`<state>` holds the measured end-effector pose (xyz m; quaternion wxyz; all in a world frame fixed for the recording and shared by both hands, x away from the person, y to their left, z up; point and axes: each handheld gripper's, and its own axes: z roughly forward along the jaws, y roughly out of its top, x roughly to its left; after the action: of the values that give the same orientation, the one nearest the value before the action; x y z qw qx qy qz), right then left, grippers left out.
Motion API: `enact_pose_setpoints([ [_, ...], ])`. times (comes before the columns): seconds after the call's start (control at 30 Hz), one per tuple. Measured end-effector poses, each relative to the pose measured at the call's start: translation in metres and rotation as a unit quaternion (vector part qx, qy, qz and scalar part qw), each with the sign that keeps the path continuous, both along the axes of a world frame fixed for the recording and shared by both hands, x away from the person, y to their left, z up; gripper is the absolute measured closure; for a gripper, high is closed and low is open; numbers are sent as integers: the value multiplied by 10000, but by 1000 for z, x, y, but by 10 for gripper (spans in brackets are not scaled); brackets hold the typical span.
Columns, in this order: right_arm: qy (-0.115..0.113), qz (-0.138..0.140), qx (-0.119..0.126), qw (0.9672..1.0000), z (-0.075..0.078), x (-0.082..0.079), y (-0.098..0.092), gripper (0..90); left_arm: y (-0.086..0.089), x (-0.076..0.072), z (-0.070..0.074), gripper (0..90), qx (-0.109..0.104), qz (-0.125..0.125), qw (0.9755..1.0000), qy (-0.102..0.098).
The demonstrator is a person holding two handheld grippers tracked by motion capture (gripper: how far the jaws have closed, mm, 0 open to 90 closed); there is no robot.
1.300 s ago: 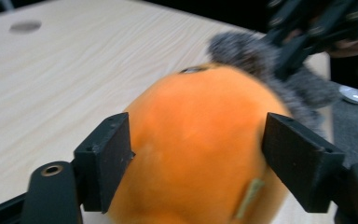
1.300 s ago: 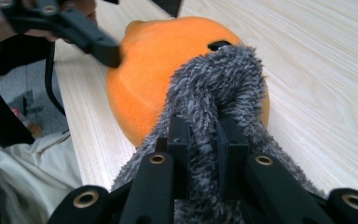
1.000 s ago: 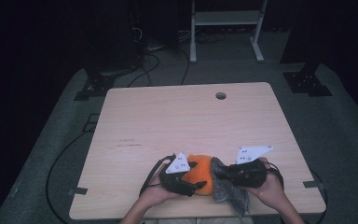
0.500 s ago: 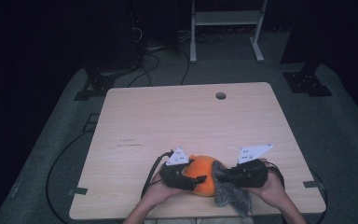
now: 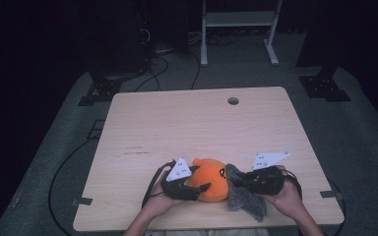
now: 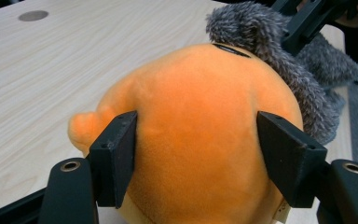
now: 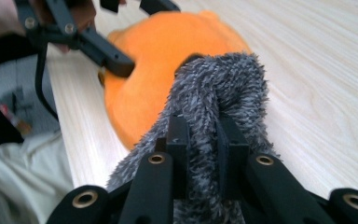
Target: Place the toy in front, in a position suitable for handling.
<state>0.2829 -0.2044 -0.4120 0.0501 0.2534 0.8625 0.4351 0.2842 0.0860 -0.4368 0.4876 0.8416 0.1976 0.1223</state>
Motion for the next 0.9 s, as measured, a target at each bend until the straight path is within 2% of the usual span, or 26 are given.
enact_pose_setpoints([
  [0.03, 40, 75, 64, 9999, 1, -2, 2, 775, -2, -2, -1, 321, 46, -23, 9999, -88],
  [0.1, -53, 220, 80, 9997, 6, -6, 11, 775, -6, -5, -1, 324, 172, -71, 9995, -241],
  [0.17, -278, 251, 19, 9993, 11, -7, 18, 776, -6, -6, -1, 326, 189, -92, 9994, -277],
  [0.27, -305, 128, 72, 9994, 12, -2, 16, 775, -4, -7, -1, 322, 155, -134, 9995, -260],
  [0.3, -275, 100, 72, 9995, 10, 0, 14, 775, -2, -5, 1, 303, -3, -119, 9998, -129],
  [0.33, -213, 52, 57, 9997, 8, 1, 12, 777, -1, -2, 3, 265, -138, -4, 9999, 23],
  [0.37, -200, 17, -5, 9998, 6, 2, 9, 777, -1, 1, 4, 229, -334, 156, 9990, 242],
  [0.4, -170, 16, -65, 9998, 5, 1, 8, 777, -1, 4, 4, 230, -520, 258, 9975, 407],
  [0.43, -100, 74, -115, 9999, 5, -1, 9, 776, -3, 4, 4, 248, -531, 260, 9974, 421],
  [0.5, -93, 231, -93, 9996, 8, -7, 12, 776, -9, -1, 2, 295, -132, 163, 9998, 47],
  [0.57, -198, 304, -103, 9993, 12, -10, 17, 777, -11, -5, 2, 322, 32, 72, 9999, -79],
  [0.63, -256, 257, -50, 9993, 14, -7, 19, 778, -9, -6, 2, 332, 168, 53, 9997, -163],
  [0.7, -190, 170, 120, 9996, 11, -1, 16, 778, -5, -5, 0, 337, 131, 66, 9998, -96],
  [0.8, -73, -9, 118, 9999, 1, 7, 5, 778, -2, -4, -2, 338, 98, 33, 9999, -64],
  [0.9, 3, -278, -122, 9995, -9, 11, -9, 779, -2, -4, -1, 330, 113, 18, 9999, -67],
])
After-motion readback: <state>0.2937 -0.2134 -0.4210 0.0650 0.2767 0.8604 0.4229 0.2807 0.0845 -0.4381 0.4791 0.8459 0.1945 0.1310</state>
